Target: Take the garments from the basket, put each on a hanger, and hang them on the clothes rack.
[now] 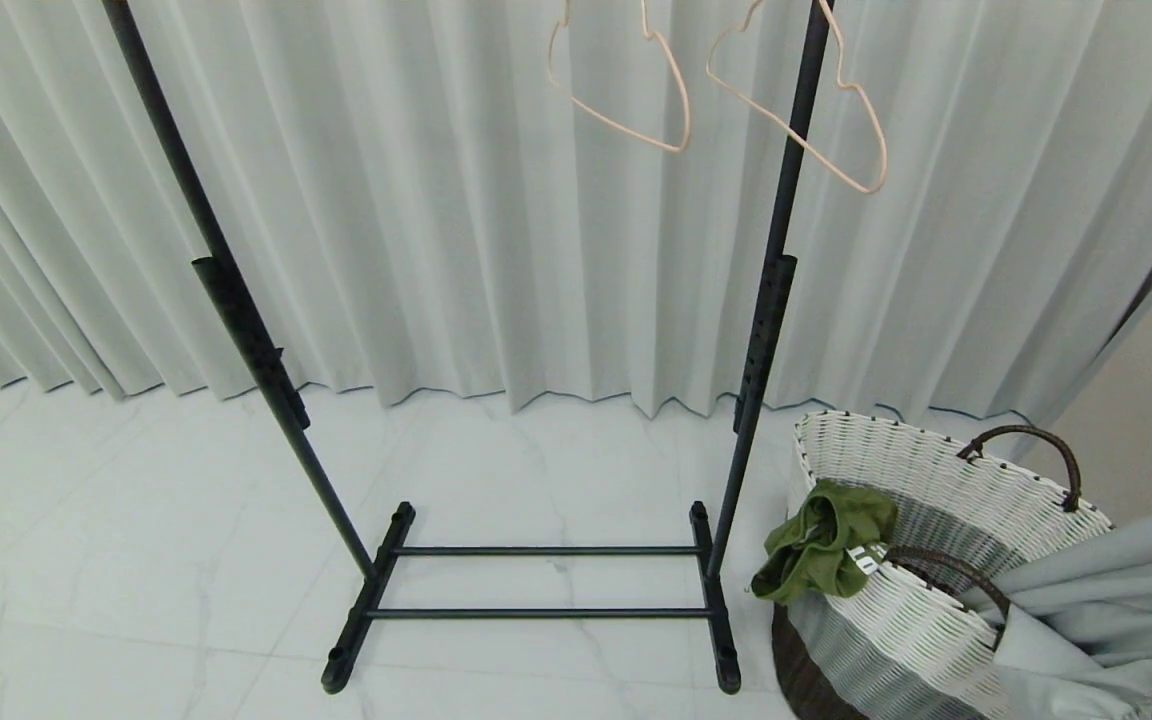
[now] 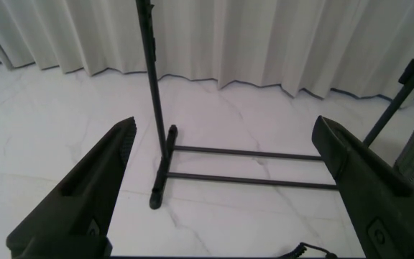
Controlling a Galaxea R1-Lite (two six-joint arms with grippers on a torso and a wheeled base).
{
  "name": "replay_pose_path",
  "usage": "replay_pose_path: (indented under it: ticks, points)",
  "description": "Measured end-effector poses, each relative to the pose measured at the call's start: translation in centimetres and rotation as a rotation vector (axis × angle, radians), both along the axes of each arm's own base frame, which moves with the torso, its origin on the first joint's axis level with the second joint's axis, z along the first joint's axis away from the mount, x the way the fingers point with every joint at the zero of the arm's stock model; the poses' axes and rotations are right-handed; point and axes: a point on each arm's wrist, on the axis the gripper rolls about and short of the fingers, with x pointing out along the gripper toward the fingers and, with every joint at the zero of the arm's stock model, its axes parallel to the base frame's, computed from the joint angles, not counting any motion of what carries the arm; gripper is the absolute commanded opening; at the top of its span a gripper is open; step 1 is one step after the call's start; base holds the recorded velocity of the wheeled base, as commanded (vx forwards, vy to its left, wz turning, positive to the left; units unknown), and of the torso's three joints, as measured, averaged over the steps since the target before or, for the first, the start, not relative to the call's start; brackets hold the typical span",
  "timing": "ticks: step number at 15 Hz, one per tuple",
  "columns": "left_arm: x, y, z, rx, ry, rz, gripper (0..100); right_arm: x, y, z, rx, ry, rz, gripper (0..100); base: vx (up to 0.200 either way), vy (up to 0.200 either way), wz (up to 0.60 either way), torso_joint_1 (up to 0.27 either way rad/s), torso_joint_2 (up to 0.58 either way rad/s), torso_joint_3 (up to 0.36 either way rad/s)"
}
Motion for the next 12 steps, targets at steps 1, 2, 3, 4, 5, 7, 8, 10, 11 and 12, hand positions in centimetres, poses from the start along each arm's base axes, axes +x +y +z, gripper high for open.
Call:
replay_pose_path:
  ticks: [1, 2, 3, 4, 5, 7, 8, 10, 11, 12]
  points:
    - [0.0, 0.0, 0.0, 0.0, 0.0, 0.0, 100, -0.36, 0.11, 0.14, -0.002, -0.014, 0.009, 0, -0.2, 0.0, 0.0, 0.002, 0.01, 0.002]
    - [0.0, 0.0, 0.0, 0.0, 0.0, -0.001, 100, -0.58, 0.22, 0.21, -0.002, -0.023, 0.019, 0, -0.2, 0.0, 0.0, 0.002, 0.01, 0.007]
    - [0.0, 0.0, -0.01, 0.0, 0.001, 0.0, 100, -0.72, 0.3, 0.26, -0.005, -0.028, 0.026, 0, 0.0, 0.0, 0.0, 0.0, 0.0, 0.0]
    - [0.0, 0.0, -0.01, 0.001, 0.001, 0.0, 100, -0.82, 0.39, 0.26, -0.008, -0.03, 0.03, 0, 0.0, 0.0, 0.0, 0.0, 0.0, 0.0]
    - [0.0, 0.0, -0.01, 0.001, 0.001, 0.0, 100, -0.87, 0.49, 0.26, -0.013, -0.032, 0.035, 0, 0.0, 0.0, 0.0, 0.0, 0.0, 0.0]
    - [0.0, 0.0, 0.0, -0.001, 0.0, 0.0, 100, -0.91, 0.7, 0.16, -0.019, -0.03, 0.051, 0, 0.0, 0.1, 0.0, 0.001, 0.0, -0.001]
    - [0.0, 0.0, 0.0, -0.001, 0.0, 0.0, 100, -0.85, 0.79, 0.08, -0.019, -0.025, 0.062, 0, 0.0, 0.2, 0.0, 0.012, 0.0, -0.002]
    - [0.0, 0.0, 0.0, -0.001, 0.0, 0.0, 100, -0.78, 0.89, 0.07, -0.019, -0.024, 0.074, 0, 0.0, 0.2, 0.0, 0.0, 0.0, 0.002]
    - [0.0, 0.0, 0.0, -0.003, 0.0, -0.001, 100, -0.7, 0.91, 0.04, -0.019, -0.021, 0.076, 0, 0.0, 0.2, 0.0, 0.007, 0.01, -0.002]
    - [0.0, 0.0, -0.01, -0.003, 0.001, 0.0, 100, -0.57, 0.93, 0.0, -0.019, -0.017, 0.078, 0, 0.0, 0.2, 0.0, 0.007, 0.0, 0.002]
